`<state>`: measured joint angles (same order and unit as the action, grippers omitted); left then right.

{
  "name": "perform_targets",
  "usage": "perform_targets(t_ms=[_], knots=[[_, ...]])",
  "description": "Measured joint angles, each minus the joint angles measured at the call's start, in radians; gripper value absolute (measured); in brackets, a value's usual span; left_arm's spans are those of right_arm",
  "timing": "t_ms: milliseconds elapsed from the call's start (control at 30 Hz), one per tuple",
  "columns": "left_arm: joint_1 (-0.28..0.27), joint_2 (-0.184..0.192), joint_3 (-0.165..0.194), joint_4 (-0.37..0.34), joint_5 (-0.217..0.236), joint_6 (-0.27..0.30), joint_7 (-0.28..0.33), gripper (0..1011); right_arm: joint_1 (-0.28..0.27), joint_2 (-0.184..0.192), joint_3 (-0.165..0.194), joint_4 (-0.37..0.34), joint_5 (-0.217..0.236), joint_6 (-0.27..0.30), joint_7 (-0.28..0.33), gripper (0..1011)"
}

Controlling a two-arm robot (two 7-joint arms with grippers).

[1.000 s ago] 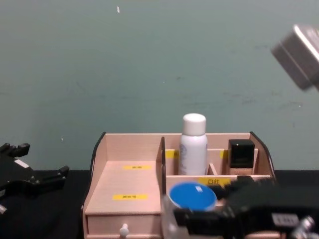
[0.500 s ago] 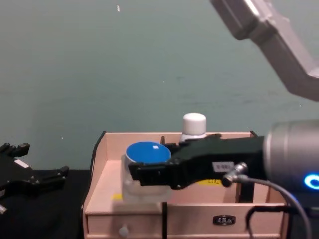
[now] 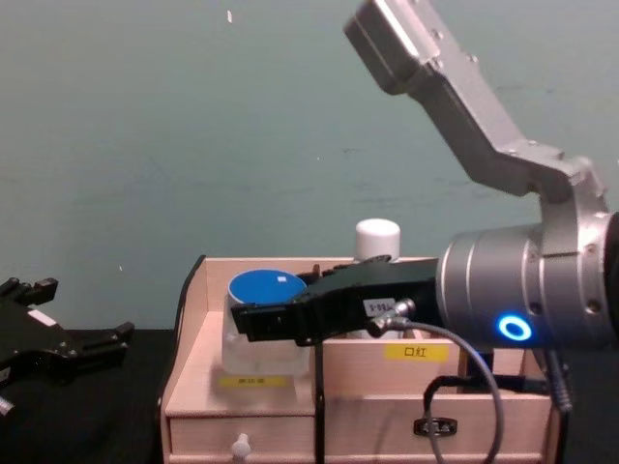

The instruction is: Pick up the facial cleanser and watermelon frost from the table and place them into the tiered storage box.

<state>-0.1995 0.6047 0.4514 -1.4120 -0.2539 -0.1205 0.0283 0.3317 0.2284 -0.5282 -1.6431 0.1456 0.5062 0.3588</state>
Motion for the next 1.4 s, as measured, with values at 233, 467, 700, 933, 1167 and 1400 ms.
perform_targets(t_ms=[233, 467, 700, 933, 1167, 1400], knots=[[0.0, 0.0, 0.0, 0.0, 0.0, 0.0, 0.0, 1001, 0.038, -0.037, 0.003, 0.074, -0.013, -0.015, -0.009, 703], [0.0, 0.0, 0.0, 0.0, 0.0, 0.0, 0.0, 1001, 0.06, -0.057, 0.005, 0.122, -0.021, -0.027, -0.01, 702], [0.0, 0.0, 0.0, 0.0, 0.0, 0.0, 0.0, 1001, 0.082, -0.075, 0.004, 0.166, -0.03, -0.034, -0.007, 703], [0.0, 0.0, 0.0, 0.0, 0.0, 0.0, 0.0, 1001, 0.092, -0.083, 0.001, 0.184, -0.04, -0.032, -0.005, 703], [0.0, 0.0, 0.0, 0.0, 0.0, 0.0, 0.0, 1001, 0.096, -0.087, 0.0, 0.192, -0.049, -0.017, -0.002, 703], [0.0, 0.0, 0.0, 0.0, 0.0, 0.0, 0.0, 1001, 0.096, -0.087, 0.0, 0.192, -0.049, -0.017, -0.001, 703]])
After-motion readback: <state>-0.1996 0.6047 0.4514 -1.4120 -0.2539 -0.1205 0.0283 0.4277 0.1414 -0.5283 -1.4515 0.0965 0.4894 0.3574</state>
